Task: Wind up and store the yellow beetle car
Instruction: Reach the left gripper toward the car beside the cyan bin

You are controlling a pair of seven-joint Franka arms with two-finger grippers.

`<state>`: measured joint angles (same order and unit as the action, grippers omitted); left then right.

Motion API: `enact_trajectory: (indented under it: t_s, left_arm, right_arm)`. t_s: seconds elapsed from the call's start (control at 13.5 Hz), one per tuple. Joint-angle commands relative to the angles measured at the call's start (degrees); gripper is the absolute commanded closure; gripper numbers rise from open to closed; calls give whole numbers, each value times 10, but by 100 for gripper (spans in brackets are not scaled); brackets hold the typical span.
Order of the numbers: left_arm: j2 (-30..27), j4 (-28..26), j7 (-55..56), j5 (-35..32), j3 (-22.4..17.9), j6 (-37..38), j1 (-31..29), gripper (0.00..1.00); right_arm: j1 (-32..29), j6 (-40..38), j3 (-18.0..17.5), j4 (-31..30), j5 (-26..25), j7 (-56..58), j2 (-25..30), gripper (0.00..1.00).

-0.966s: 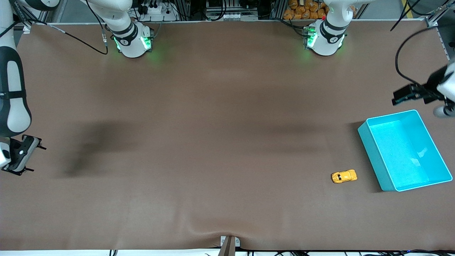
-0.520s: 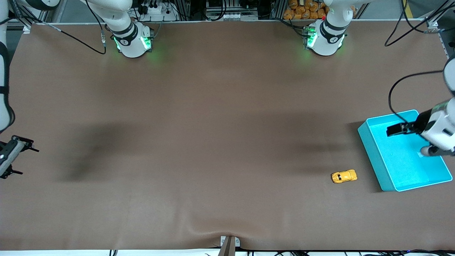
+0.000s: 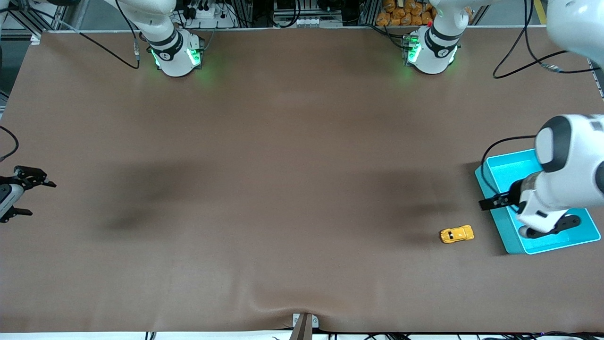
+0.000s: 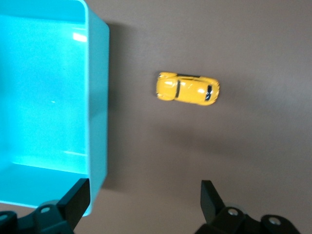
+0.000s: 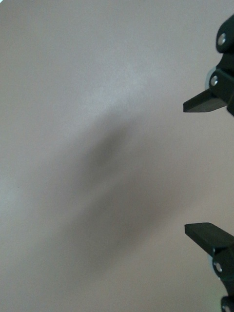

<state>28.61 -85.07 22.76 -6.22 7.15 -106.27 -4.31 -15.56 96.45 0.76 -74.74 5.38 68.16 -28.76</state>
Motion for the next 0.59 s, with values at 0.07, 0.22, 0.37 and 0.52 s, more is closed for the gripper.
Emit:
enact_trajectory:
  t_s: [0.07, 0.22, 0.37, 0.52]
  left_arm:
    - [48, 20, 44, -18, -4, -49, 2, 0]
    - [58, 21, 46, -19, -6, -85, 2, 0]
    - [64, 19, 83, -18, -6, -115, -4, 0]
    - [71, 16, 141, -14, -6, -133, -11, 0]
  right_arm:
    - [21, -25, 3, -6, 0, -107, 61, 0]
    - [21, -67, 1, -6, 2, -178, 72, 0]
    - [29, -92, 0, -6, 2, -265, 98, 0]
    - [47, -102, 3, -6, -11, -332, 116, 0]
